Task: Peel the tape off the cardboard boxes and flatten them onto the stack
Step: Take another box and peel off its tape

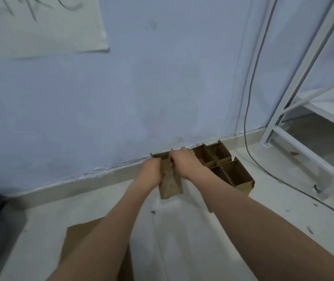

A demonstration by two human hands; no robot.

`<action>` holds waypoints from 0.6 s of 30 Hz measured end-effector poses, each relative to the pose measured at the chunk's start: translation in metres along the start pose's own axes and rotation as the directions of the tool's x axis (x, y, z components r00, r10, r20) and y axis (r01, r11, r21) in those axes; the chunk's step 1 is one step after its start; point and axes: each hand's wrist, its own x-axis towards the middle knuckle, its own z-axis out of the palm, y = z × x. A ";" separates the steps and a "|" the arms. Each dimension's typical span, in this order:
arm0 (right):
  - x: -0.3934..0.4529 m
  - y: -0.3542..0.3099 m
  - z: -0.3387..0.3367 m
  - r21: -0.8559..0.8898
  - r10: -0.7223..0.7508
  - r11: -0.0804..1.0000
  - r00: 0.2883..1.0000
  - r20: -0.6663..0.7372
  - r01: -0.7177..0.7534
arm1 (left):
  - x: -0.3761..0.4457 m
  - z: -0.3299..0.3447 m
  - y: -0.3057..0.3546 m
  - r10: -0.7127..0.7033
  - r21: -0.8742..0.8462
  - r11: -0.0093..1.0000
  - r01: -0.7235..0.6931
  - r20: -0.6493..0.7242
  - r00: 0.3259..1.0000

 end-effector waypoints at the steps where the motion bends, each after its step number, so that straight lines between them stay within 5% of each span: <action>1: -0.010 -0.013 -0.012 0.107 -0.007 0.994 1.000 0.006 0.006 | -0.019 -0.023 0.000 -0.004 -0.008 1.000 0.004 0.001 1.000; 9: -0.143 -0.121 -0.093 0.491 -0.117 0.850 0.977 -0.179 0.191 | -0.199 -0.157 0.000 -0.105 -0.138 0.986 0.092 -0.089 0.991; 12: -0.206 -0.146 -0.106 0.607 -0.091 0.779 0.986 -0.139 0.158 | -0.267 -0.180 -0.007 -0.175 -0.234 0.964 0.130 -0.184 0.967; 15: -0.262 -0.162 -0.106 0.714 -0.059 0.693 0.995 -0.078 0.097 | -0.323 -0.188 -0.015 -0.282 -0.434 0.890 0.142 -0.277 0.919; 18: -0.288 -0.180 -0.086 0.677 -0.066 0.731 0.996 -0.059 0.088 | -0.354 -0.178 -0.028 -0.376 -0.624 0.771 0.127 -0.286 0.881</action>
